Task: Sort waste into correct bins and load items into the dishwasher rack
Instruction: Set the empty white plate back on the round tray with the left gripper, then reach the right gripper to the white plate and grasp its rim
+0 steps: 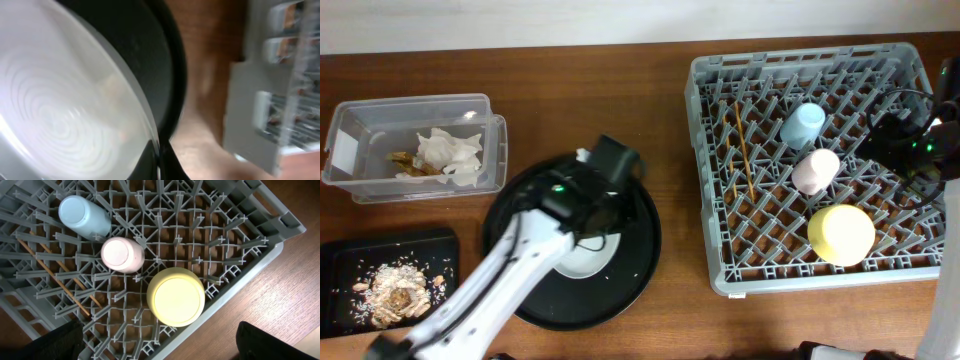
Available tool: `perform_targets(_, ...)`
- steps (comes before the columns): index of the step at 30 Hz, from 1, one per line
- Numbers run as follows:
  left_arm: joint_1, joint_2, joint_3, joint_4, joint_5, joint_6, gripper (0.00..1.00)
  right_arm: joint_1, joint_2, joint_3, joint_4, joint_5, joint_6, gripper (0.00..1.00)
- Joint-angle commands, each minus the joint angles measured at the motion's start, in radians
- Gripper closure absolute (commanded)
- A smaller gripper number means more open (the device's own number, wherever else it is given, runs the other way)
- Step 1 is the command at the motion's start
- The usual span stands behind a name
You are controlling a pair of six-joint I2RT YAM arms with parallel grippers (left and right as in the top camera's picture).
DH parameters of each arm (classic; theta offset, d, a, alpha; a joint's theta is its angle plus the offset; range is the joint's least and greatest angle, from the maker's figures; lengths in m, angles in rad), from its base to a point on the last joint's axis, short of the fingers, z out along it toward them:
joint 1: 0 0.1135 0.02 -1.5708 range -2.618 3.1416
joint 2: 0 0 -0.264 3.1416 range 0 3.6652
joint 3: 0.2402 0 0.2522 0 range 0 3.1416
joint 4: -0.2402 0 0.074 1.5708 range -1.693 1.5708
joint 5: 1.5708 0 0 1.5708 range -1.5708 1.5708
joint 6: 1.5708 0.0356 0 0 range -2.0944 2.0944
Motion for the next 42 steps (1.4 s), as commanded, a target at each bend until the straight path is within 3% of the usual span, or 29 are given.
perform_targets(1, -0.029, 0.079, -0.012, 0.042, -0.108, -0.036, 1.00, -0.006, 0.003, 0.002, 0.003, 0.020, -0.006, 0.02)
perform_targets(6, -0.035, 0.187, -0.012, 0.047, -0.154, -0.036, 0.99, -0.006, 0.003, 0.002, 0.003, 0.020, -0.006, 0.02)
perform_targets(10, -0.035, 0.232, -0.012, 0.039, -0.144, -0.035, 0.68, -0.006, 0.003, 0.002, 0.003, 0.020, -0.006, 0.02)
perform_targets(11, -0.035, 0.232, -0.012, 0.037, -0.144, -0.035, 0.65, -0.006, 0.003, 0.002, 0.003, 0.020, -0.006, 0.02)
perform_targets(17, 0.028, 0.181, 0.103, -0.077, -0.146, -0.031, 0.64, -0.006, 0.003, 0.002, 0.003, 0.019, -0.006, 0.02)
perform_targets(25, 0.365, 0.020, 0.344, -0.367, -0.229, -0.032, 0.63, -0.006, 0.003, 0.002, 0.003, 0.019, -0.006, 0.02)
perform_targets(26, 0.443, -0.010, 0.349, -0.395, -0.232, -0.032, 0.56, -0.006, 0.003, 0.002, 0.003, -0.002, -0.006, 0.02)
perform_targets(27, 0.502, -0.030, 0.349, -0.414, -0.232, -0.032, 0.02, -0.006, 0.003, 0.002, 0.003, -0.045, -0.006, 0.02)
perform_targets(33, 0.799, -0.072, 0.349, -0.525, -0.215, -0.032, 0.01, -0.004, 0.003, -0.002, -0.043, -0.460, -0.010, 0.02)
perform_targets(35, 0.862, -0.072, 0.349, -0.537, -0.216, -0.032, 0.01, 0.043, 0.003, -0.026, -0.042, -0.617, -0.092, 0.02)
perform_targets(38, 0.909, -0.072, 0.349, -0.535, -0.216, -0.032, 0.01, 0.183, 0.005, -0.063, -0.033, -0.651, -0.195, 0.02)
perform_targets(42, 0.924, -0.072, 0.349, -0.535, -0.216, -0.032, 0.01, 0.456, 0.010, -0.190, 0.127, -0.643, -0.193, 0.02)
